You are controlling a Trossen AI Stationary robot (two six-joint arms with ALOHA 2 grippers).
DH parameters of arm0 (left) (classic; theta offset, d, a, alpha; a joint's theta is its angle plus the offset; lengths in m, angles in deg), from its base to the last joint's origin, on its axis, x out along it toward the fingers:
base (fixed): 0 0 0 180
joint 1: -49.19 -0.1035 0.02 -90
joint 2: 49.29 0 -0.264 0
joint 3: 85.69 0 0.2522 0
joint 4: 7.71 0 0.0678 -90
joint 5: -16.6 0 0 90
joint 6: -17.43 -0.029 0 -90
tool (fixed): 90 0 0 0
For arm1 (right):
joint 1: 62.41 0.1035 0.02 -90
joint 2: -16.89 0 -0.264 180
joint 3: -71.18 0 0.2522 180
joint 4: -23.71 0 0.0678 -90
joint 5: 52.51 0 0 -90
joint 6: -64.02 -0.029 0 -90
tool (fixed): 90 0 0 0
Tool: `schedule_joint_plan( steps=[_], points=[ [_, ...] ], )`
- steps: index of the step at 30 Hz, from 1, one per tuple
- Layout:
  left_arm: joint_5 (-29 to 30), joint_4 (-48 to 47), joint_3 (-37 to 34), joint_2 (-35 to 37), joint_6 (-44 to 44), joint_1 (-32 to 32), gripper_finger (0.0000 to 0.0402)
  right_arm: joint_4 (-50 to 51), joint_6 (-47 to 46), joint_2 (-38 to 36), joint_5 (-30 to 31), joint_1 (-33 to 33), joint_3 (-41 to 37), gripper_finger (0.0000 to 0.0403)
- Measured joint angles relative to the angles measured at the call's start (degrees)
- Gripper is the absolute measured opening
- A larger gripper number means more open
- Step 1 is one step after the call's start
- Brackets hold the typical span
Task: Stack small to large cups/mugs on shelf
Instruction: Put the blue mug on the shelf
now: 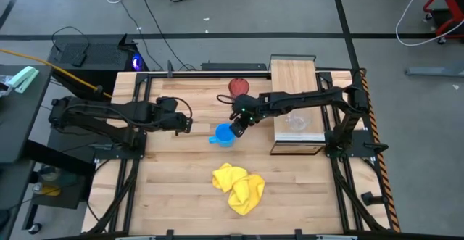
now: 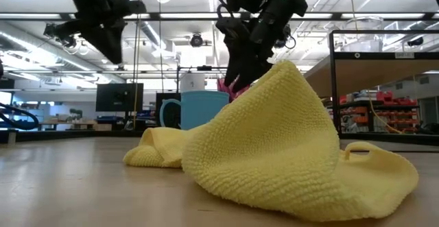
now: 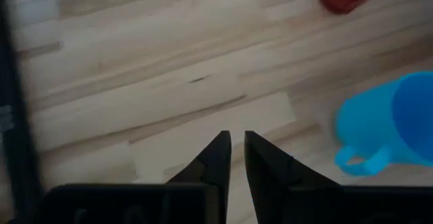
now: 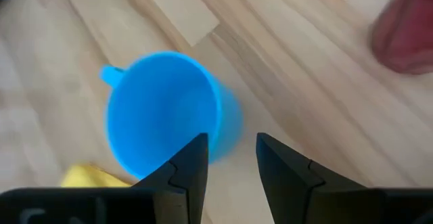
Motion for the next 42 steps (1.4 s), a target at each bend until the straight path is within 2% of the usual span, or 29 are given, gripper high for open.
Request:
schedule_joint_plan(
  steps=[7, 10, 17, 24, 28, 37, 42],
  points=[
    [-0.29, 0.66, 0.01, -0.17, 1.67, 0.07, 0.0052, 0.41, -0.63, 0.00, 1.14, 0.05, 0.00, 0.0132],
    [-2.50, 0.58, 0.01, -1.66, 0.73, 0.21, 0.0052, 1.25, 0.26, -0.07, 0.90, 0.48, 0.00, 0.0132],
    [-2.64, 1.89, -0.01, -6.54, 1.54, 2.16, 0.0052, 5.22, -0.71, -0.76, 0.84, 1.70, 0.01, 0.0132],
    [-2.56, 2.49, -0.03, -9.51, 1.78, 2.73, 0.0052, 5.77, -1.62, -0.76, 5.41, 4.98, 0.02, 0.0132],
    [-2.37, 2.24, -0.03, -9.57, 1.91, 2.71, 0.0052, 5.60, -2.57, -0.76, 9.11, 4.47, 0.02, 0.0132],
    [-3.78, 2.12, -0.03, -9.57, 3.70, 2.73, 0.0052, 1.73, -2.97, 0.13, 6.67, 3.91, -0.04, 0.0132],
    [-6.83, 4.42, -0.02, -11.12, 4.67, 3.78, 0.0052, 0.66, -2.93, 0.11, 6.63, 3.72, 0.04, 0.0132]
  ],
)
